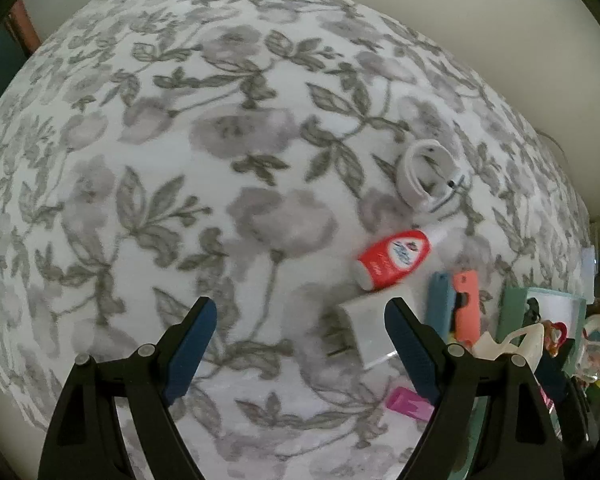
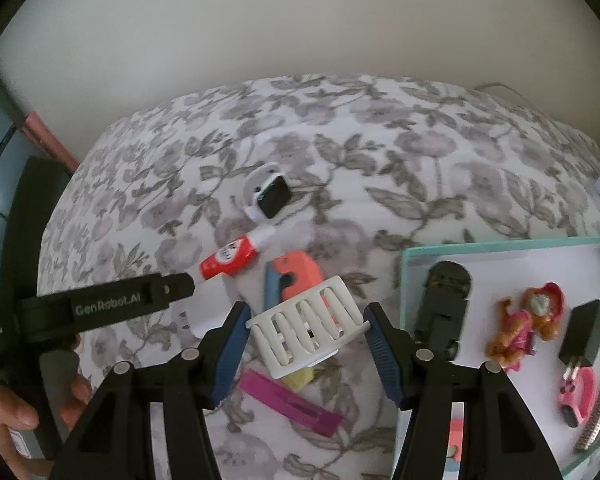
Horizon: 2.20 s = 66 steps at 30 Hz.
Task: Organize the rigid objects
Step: 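Grasp the white slotted holder with the right tool while the left tool grasps the white charger, then carry the holder and white charger into the tray and open both tools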
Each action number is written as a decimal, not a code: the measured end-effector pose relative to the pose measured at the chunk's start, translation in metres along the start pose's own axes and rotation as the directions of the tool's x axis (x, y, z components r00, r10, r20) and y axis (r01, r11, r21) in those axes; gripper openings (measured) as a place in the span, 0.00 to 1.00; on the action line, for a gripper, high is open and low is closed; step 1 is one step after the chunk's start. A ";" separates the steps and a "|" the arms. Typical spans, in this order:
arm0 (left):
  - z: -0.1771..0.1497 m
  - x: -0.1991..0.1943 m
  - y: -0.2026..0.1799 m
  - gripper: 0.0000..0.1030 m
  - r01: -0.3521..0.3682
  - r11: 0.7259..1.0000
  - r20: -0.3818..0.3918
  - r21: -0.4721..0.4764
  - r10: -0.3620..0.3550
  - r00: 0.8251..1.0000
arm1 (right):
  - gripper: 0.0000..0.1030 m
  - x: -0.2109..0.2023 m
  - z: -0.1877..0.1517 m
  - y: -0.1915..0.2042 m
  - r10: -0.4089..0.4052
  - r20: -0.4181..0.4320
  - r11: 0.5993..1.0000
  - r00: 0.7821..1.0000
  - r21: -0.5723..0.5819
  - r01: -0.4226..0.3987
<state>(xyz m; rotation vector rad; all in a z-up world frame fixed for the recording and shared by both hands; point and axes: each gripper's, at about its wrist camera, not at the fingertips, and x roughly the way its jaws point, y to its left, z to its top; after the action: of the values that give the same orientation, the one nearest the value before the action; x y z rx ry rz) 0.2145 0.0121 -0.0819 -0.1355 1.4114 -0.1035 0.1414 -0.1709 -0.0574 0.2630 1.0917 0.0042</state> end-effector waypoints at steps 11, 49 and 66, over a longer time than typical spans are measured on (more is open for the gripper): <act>-0.010 0.031 -0.036 0.84 0.051 0.998 -0.054 0.037 -0.049 0.997 | 0.60 -0.005 0.000 -0.013 -0.003 0.004 0.999 1.000 0.039 0.003; -0.021 -0.037 -0.096 0.62 0.097 0.985 0.132 0.146 -0.116 0.984 | 0.59 -0.079 0.004 -0.111 -0.109 0.141 0.972 0.984 0.224 0.076; -0.083 -0.070 -0.211 0.62 0.124 0.899 0.142 0.419 -0.200 0.969 | 0.59 -0.120 -0.022 -0.234 -0.393 0.052 0.839 0.918 0.429 0.335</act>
<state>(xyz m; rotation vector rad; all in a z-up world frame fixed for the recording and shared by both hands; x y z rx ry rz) 0.1231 -0.1879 0.0069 0.0834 1.1664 -0.5115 0.0372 -0.4092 -0.0112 0.4244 0.9807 -0.5895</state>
